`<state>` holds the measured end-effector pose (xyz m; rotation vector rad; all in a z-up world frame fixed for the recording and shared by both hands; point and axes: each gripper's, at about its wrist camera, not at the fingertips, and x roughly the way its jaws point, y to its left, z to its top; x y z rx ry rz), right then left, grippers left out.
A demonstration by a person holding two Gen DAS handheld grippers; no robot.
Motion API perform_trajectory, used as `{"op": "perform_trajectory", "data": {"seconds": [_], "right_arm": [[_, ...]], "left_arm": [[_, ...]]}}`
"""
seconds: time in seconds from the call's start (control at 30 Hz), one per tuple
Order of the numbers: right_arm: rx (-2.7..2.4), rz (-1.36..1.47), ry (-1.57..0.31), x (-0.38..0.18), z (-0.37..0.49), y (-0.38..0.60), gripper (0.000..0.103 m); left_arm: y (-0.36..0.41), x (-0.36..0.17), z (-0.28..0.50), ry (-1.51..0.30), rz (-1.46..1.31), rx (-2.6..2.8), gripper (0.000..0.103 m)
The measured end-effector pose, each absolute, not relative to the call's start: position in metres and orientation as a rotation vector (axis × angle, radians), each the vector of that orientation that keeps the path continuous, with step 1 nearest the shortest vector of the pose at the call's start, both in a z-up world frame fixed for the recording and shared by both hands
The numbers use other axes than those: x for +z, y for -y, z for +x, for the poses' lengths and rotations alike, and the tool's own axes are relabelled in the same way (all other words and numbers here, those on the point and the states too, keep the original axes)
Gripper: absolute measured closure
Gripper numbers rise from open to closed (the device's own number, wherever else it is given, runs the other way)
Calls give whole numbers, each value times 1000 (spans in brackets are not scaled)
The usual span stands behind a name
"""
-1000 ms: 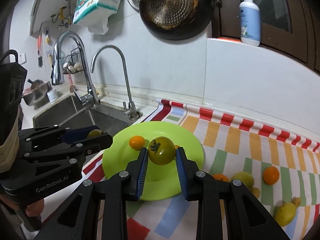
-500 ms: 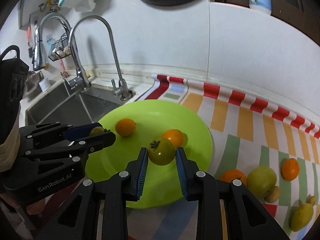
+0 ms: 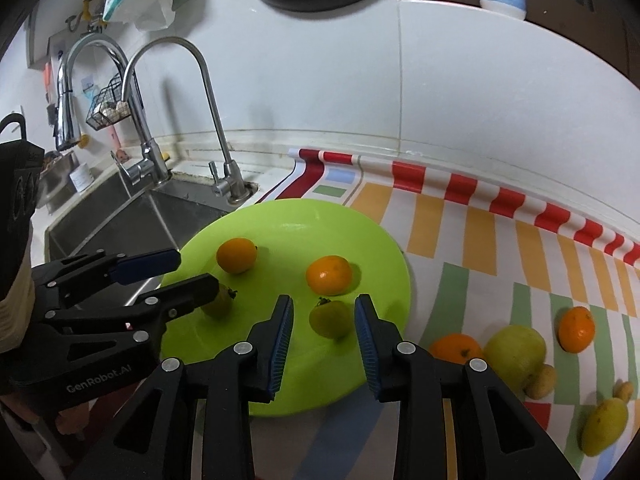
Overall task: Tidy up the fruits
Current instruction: 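Lower the left tool's tomato onto the green plate while the right tool releases its tomato, then withdraw both open tools from the plate back over the cloth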
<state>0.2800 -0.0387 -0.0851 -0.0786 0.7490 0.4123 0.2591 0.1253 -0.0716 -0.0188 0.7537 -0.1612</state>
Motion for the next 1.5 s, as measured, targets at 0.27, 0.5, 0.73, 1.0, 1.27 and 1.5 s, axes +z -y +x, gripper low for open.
{"op": "perform_trajectory", "data": {"seconds": [0.27,0.5,0.73,1.0,1.27,1.5], "right_arm": [[398,-65,-708,-68,255,49,64],[367,-42,-668,-54,233,62,54],[328,-18,-635,-43,209,80,46],[275,-22,-594,-34,179,102,45],[220,-32,-555,-26,156,124,40],[159,-47,-518,-18,139,146,30]], "left_arm": [[-119,-52,236,-706,-13,-152,50],[-111,-38,213,-671,-3,-153,46],[-99,-25,190,-641,1,-163,45],[-83,-17,169,-605,20,-176,41],[-61,-10,153,-584,26,-204,38],[-41,-2,142,-553,36,-209,33]]}}
